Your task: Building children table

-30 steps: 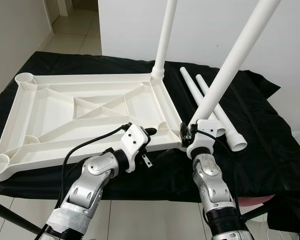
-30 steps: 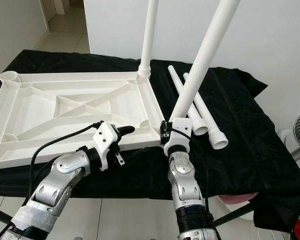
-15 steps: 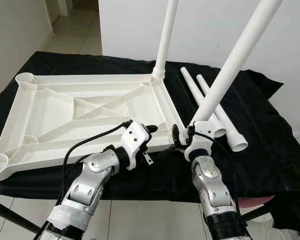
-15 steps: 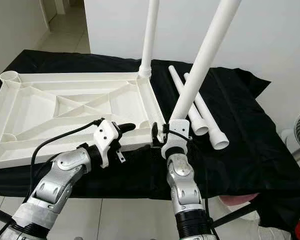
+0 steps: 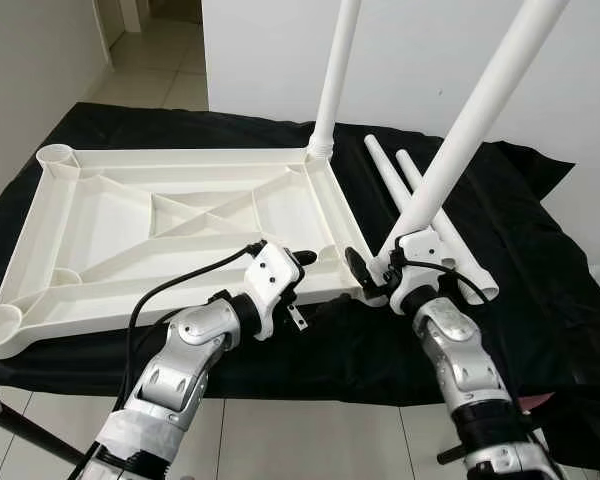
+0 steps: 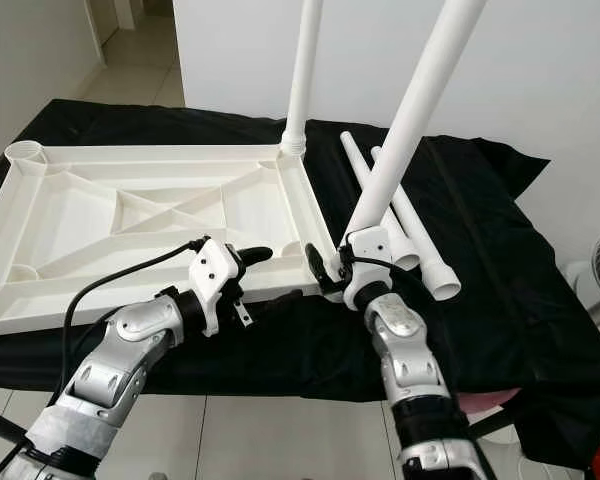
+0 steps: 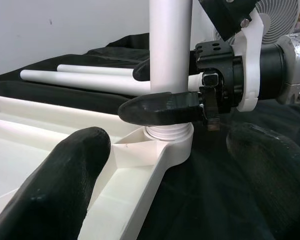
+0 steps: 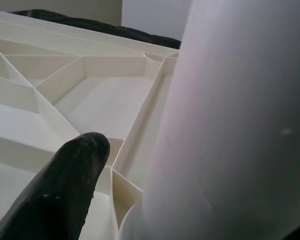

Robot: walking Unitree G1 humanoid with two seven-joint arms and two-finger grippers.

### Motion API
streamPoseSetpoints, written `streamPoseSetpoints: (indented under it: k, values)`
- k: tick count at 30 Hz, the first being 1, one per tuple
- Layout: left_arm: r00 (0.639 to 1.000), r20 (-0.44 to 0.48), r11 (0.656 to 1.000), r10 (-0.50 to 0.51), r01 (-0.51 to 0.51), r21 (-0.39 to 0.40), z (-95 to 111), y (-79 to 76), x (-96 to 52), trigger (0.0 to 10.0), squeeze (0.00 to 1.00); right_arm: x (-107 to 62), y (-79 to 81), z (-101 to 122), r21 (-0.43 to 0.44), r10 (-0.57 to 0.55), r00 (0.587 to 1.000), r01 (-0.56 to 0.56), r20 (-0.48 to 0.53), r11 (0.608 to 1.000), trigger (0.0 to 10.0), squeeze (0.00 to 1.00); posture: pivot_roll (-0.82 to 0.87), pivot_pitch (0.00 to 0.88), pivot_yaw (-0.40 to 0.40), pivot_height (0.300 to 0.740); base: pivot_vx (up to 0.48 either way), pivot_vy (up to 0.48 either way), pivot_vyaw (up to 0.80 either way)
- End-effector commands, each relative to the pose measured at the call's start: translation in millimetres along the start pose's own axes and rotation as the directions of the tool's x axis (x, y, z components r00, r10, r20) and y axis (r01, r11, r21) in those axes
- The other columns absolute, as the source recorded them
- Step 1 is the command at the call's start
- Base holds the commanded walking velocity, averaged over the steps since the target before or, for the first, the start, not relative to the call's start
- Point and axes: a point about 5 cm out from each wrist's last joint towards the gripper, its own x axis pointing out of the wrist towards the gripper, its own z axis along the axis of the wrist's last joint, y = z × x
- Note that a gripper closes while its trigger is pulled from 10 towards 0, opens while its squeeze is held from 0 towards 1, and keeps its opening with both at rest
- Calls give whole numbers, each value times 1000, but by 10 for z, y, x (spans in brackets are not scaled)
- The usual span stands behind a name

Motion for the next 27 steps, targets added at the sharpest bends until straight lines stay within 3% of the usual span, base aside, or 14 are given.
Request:
streamPoseSetpoints:
  k: [1,9,10,12,13,14,16,27]
  values:
    - [1000,-1,1000,0,0,-6,-24,-32,29,10000,0,4,-16,-59,12,63,998,-63,-19,998,10000,0,45,0,-82,740,0,0,0]
    - [1000,1,1000,6,-6,-1,-8,-10,23,10000,0,70,-148,-138,-32,126,990,-128,-62,991,10000,0,56,0,-79,740,0,0,0]
    - [1000,0,1000,9,-9,1,-6,-5,22,10000,0,88,-167,-156,-33,133,989,-135,-72,990,6549,0,57,0,-81,740,0,0,0]
    - [1000,-1,1000,11,-11,2,-4,3,23,10000,0,105,-177,-169,-36,148,986,-151,-80,988,6549,0,60,0,-81,740,0,0,0]
    - [1000,0,1000,12,-12,2,-2,5,23,10000,0,110,-178,-175,-38,155,984,-159,-83,987,4392,0,62,0,-83,740,0,0,0]
    - [1000,1,1000,14,-14,2,1,8,22,10000,0,114,-178,-182,-38,161,983,-164,-85,986,588,0,64,0,-84,740,0,0,0]
    - [1000,2,1000,16,-16,3,4,11,19,10000,0,115,-170,-193,-28,176,980,-179,-87,983,0,0,64,0,-87,740,0,0,0]
    - [1000,4,1000,17,-17,-1,1,-8,19,10000,0,98,-148,-235,-16,196,977,-198,-81,980,0,0,58,0,-86,740,0,0,0]
